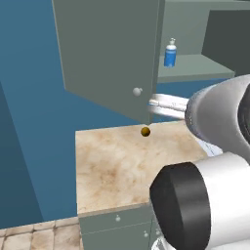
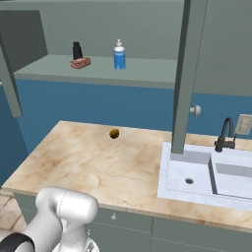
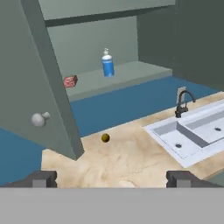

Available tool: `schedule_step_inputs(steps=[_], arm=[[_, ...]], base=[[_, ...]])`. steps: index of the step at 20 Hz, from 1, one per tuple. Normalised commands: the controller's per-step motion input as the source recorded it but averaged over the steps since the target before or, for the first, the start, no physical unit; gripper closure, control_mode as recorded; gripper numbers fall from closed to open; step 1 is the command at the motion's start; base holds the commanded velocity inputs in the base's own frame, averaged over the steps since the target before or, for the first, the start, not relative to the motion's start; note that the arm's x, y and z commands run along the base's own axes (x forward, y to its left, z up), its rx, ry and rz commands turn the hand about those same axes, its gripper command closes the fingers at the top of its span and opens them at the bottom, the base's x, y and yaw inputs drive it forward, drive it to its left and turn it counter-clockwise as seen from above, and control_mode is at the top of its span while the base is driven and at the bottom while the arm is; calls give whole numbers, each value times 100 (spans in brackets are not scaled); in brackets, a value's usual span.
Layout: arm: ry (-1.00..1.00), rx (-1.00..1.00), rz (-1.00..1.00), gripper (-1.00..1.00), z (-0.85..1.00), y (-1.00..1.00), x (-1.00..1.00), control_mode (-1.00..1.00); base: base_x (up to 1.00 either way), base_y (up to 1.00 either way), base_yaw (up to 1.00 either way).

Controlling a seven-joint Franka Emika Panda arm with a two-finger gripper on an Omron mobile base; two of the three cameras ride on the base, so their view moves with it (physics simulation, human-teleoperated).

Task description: Pick the soap dispenser and bar soap from the cabinet and place them on the counter.

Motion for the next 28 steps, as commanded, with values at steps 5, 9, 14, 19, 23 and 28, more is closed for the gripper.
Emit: schedule_step_inputs(steps=[5, 9, 14, 19, 23, 28], arm=[[0, 46, 0, -100, 1, -62, 0, -100], [0, 44, 6, -100, 0, -59, 0, -100], [0, 29, 13, -100, 0, -35, 10, -100], [0, 24, 17, -100, -1, -19, 40, -100], [2, 16, 17, -100, -10, -15, 45, -100], [1, 15, 16, -100, -18, -2, 50, -100]], base=[[0, 0, 0], [0, 0, 0], [0, 0, 0], [0, 0, 0], [0, 0, 0], [0, 0, 0]])
